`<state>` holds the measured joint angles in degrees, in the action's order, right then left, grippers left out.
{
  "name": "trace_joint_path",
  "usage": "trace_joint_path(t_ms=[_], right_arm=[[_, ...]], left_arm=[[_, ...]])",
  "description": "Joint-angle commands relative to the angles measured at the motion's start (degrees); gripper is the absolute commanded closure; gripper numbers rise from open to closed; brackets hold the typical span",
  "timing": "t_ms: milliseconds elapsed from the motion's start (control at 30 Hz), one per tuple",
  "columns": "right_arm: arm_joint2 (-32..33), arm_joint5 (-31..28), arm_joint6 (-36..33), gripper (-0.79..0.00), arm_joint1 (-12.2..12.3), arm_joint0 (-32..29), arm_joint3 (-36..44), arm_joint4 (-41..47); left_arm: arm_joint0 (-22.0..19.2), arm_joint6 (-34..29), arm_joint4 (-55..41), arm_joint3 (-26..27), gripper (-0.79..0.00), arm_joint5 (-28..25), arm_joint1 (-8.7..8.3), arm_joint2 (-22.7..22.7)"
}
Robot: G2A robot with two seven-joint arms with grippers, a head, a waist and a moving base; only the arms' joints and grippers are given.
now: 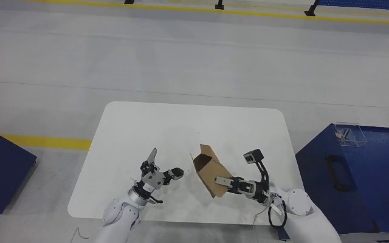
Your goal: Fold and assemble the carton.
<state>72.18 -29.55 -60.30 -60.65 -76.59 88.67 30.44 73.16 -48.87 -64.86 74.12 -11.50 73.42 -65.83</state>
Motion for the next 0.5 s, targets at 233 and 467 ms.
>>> trace_joint_path(t_ms=[233, 467], right_arm=[[-0.5, -0.4, -3.1, 0.000, 0.3, 0.4, 2.0, -4.4], [1.4, 0.1, -13.0, 0.000, 1.3, 1.2, 2.9, -4.4]], left_arm=[[-1.2, -1.7, 3.4, 1.5, -0.785, 0.7, -0.46, -1.6], [-4.2, -7.6, 8.2, 2.3, -0.785, -1.2, -0.86, -3.3]])
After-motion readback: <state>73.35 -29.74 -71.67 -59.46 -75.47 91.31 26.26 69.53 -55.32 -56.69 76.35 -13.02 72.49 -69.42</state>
